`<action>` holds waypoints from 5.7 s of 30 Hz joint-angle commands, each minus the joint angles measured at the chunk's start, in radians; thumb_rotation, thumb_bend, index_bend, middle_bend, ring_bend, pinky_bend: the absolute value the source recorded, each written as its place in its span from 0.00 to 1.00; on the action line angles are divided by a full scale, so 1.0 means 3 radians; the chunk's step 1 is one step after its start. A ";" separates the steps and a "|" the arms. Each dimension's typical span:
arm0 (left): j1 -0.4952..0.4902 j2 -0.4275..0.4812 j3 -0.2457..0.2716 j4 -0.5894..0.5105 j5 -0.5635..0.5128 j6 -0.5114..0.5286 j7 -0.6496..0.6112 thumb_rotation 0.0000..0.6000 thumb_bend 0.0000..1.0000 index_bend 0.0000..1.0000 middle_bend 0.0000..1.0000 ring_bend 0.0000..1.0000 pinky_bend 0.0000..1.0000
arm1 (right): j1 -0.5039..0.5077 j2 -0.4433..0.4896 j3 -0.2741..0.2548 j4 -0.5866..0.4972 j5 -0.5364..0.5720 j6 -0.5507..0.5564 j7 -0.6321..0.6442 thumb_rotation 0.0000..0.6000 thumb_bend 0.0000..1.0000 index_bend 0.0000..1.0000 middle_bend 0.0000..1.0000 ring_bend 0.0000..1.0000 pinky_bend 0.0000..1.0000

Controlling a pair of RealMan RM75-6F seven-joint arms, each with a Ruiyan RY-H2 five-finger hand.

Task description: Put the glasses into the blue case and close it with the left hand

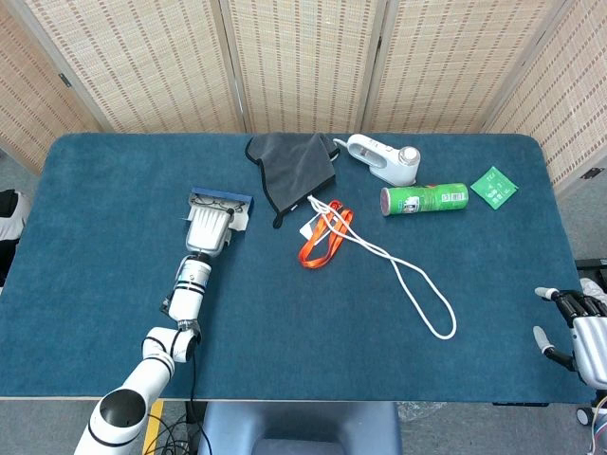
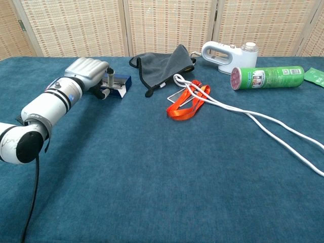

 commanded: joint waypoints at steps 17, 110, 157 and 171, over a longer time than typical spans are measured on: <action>0.0318 0.0109 0.0206 -0.0158 0.0188 0.0341 -0.0355 1.00 0.47 0.68 1.00 0.93 1.00 | -0.0009 -0.0010 -0.0007 0.0012 -0.0030 0.0022 0.0020 1.00 0.35 0.26 0.34 0.28 0.26; 0.0889 0.1756 0.0376 -0.3208 -0.0290 0.0332 0.1927 1.00 0.46 0.64 0.97 0.87 1.00 | 0.0000 -0.0035 -0.0045 0.0003 -0.0176 0.0116 0.0047 1.00 0.33 0.26 0.34 0.29 0.26; 0.0363 0.0967 0.0261 -0.1431 -0.0555 0.0009 0.2123 1.00 0.34 0.32 0.95 0.86 1.00 | -0.0031 -0.0023 -0.0042 0.0009 -0.0150 0.0128 0.0051 1.00 0.33 0.26 0.34 0.29 0.26; 0.0514 0.1356 0.0178 -0.1980 -0.0533 0.0204 0.1940 1.00 0.32 0.26 0.94 0.85 1.00 | -0.0020 -0.0029 -0.0034 0.0017 -0.0165 0.0128 0.0067 1.00 0.33 0.26 0.34 0.29 0.26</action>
